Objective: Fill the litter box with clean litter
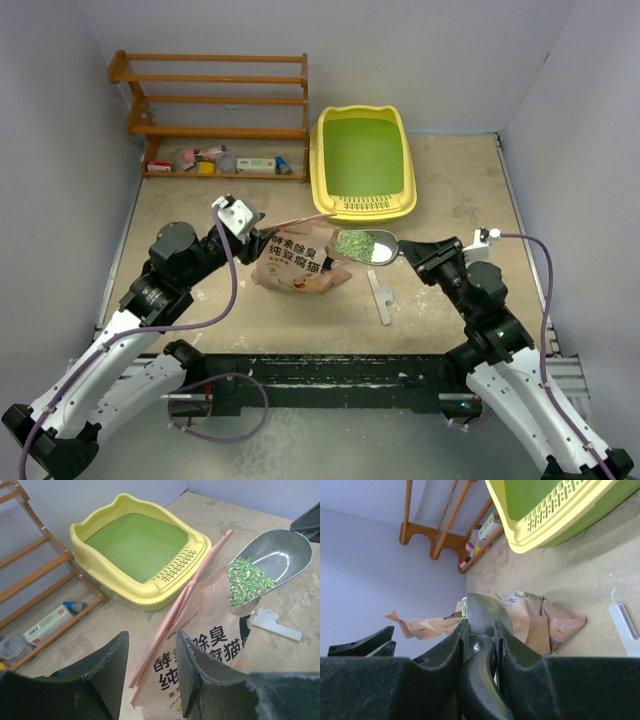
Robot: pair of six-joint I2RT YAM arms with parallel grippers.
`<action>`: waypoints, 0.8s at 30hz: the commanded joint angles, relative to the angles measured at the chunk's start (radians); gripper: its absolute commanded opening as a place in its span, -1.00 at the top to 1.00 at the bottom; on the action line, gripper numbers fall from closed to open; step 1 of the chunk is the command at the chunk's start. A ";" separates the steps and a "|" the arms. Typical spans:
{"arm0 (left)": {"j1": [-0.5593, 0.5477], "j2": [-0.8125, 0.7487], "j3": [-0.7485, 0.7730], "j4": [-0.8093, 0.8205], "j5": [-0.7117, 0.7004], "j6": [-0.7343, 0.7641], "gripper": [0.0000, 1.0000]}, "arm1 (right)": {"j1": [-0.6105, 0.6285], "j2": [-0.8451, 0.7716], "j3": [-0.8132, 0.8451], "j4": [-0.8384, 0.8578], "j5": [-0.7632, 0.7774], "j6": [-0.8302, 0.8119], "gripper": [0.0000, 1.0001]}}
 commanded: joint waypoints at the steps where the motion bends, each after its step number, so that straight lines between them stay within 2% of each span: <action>1: 0.004 -0.009 -0.013 0.055 -0.005 -0.015 0.08 | -0.001 -0.022 0.008 0.111 0.020 0.044 1.00; 24: 0.004 -0.023 -0.029 0.050 -0.021 0.011 0.07 | -0.001 0.091 0.041 0.261 0.079 0.052 1.00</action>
